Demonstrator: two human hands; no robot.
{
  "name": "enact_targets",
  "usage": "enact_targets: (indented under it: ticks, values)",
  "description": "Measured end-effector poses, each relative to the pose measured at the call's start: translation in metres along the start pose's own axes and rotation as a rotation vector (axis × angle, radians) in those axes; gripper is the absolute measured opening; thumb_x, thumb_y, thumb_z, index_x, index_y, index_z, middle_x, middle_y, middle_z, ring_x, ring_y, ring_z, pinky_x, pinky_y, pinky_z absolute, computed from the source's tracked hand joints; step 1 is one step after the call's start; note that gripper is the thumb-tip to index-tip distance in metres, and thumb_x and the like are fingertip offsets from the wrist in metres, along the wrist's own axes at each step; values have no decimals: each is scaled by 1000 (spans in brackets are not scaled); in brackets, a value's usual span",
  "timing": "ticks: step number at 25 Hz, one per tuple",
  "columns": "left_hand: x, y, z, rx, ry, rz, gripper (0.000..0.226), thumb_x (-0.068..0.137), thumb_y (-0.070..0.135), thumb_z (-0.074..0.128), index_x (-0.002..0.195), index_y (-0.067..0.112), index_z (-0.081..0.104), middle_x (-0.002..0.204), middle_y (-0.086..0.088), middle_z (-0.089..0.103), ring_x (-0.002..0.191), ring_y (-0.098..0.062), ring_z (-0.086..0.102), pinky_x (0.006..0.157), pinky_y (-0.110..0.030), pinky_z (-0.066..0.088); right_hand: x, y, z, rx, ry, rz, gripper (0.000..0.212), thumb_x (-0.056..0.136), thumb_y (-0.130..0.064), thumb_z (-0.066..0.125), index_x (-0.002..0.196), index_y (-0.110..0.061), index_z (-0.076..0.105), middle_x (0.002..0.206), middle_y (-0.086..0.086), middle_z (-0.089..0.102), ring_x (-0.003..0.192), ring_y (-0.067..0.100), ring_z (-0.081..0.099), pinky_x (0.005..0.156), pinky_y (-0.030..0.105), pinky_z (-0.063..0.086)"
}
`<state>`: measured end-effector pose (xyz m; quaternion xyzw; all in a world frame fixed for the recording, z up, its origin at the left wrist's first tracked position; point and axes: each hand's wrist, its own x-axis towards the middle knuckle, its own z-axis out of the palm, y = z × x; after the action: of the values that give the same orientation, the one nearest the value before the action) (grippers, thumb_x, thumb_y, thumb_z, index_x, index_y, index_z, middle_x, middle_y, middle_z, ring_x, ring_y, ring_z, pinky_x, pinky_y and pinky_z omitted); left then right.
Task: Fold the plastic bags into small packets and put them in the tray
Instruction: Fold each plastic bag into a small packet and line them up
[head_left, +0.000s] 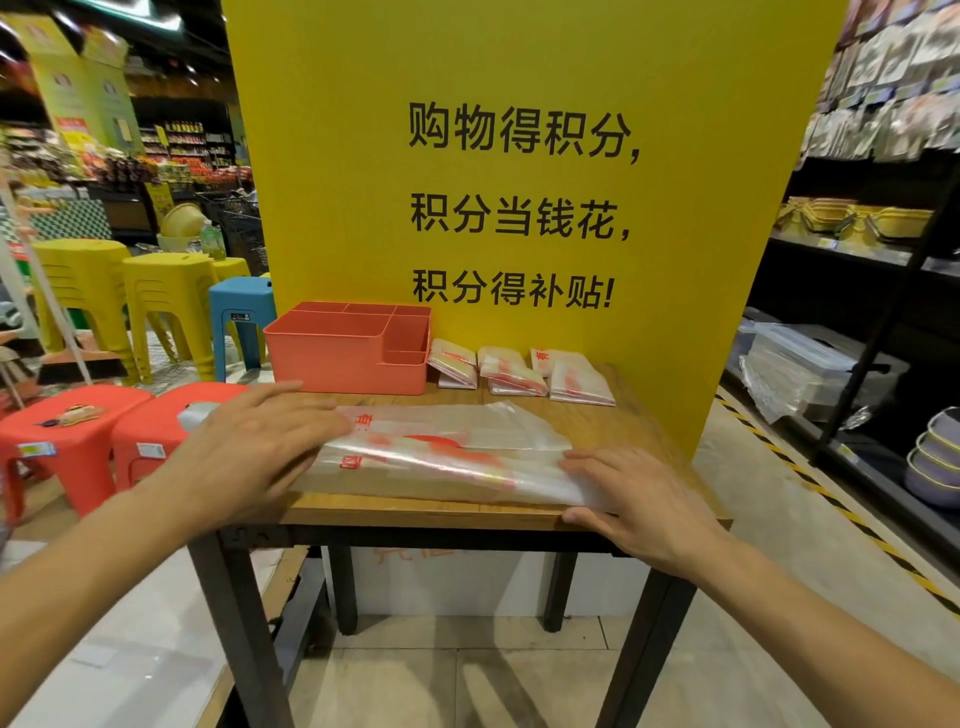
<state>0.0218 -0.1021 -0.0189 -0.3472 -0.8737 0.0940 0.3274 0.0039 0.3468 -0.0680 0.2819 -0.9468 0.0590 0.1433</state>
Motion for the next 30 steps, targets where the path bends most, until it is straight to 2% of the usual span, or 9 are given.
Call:
enact_targets:
  ticks: [3, 5, 7, 10, 13, 17, 22, 27, 30]
  values:
    - [3, -34, 11, 79, -96, -104, 52, 90, 24, 73, 140, 32, 61, 146, 6, 60, 138, -16, 53, 126, -35, 14, -5, -9, 7, -107, 35, -108, 55, 104, -56, 33, 149, -30, 50, 146, -10, 59, 130, 12, 56, 106, 34, 49]
    - [5, -32, 20, 102, -297, -238, 67, 95, 31, 68, 154, 39, 38, 163, 3, 40, 153, -19, 32, 128, -40, 4, -6, -24, 13, -187, 84, -151, 47, 105, -45, 35, 145, -27, 53, 138, -7, 65, 120, 15, 63, 94, 32, 56]
    - [12, -3, 19, -54, -436, -324, 62, 100, 47, 57, 157, 43, 33, 167, 7, 32, 155, -17, 26, 128, -42, 15, 0, -45, 16, -204, 116, -168, 40, 105, -40, 38, 137, -26, 58, 129, -4, 68, 109, 17, 65, 86, 32, 57]
    - [28, 72, 12, -266, -209, -204, 47, 98, 59, 51, 140, 39, 58, 143, 12, 57, 131, -10, 50, 109, -35, 45, 16, -74, 14, -243, 157, -193, 32, 103, -34, 41, 125, -23, 62, 124, 0, 67, 109, 22, 62, 90, 37, 53]
    - [38, 116, 24, -277, -109, -165, 40, 95, 57, 60, 126, 32, 65, 119, 11, 61, 111, -11, 54, 91, -32, 50, 30, -92, 17, -300, 128, -223, 34, 101, -31, 40, 122, -18, 63, 127, 5, 64, 112, 28, 60, 90, 42, 51]
    - [38, 113, 43, -186, -25, -189, 21, 97, 43, 62, 103, 28, 76, 97, 10, 66, 92, -15, 59, 74, -31, 48, 29, -82, 18, -278, 84, -249, 25, 101, -27, 51, 123, -25, 62, 130, 0, 64, 114, 24, 60, 88, 37, 51]
    - [36, 124, 43, -187, -38, -269, 31, 93, 53, 66, 101, 25, 74, 98, 9, 65, 91, -15, 61, 73, -30, 51, 8, -56, 16, -129, 89, -237, 43, 96, -18, 62, 139, -28, 61, 141, -6, 64, 125, 18, 61, 92, 35, 57]
    - [69, 166, 37, -301, -42, -309, 45, 89, 63, 67, 116, 26, 65, 112, 9, 62, 105, -14, 56, 88, -31, 47, 8, -52, 6, 17, 89, -220, 34, 100, -26, 55, 132, -31, 67, 141, -13, 62, 131, 9, 54, 105, 34, 49]
    - [74, 180, 43, -179, -40, -307, 41, 90, 63, 64, 103, 25, 68, 100, 6, 63, 94, -17, 57, 79, -33, 44, 3, -47, -4, 0, 137, -211, 30, 99, -27, 57, 126, -29, 70, 135, -12, 66, 127, 9, 57, 102, 34, 50]
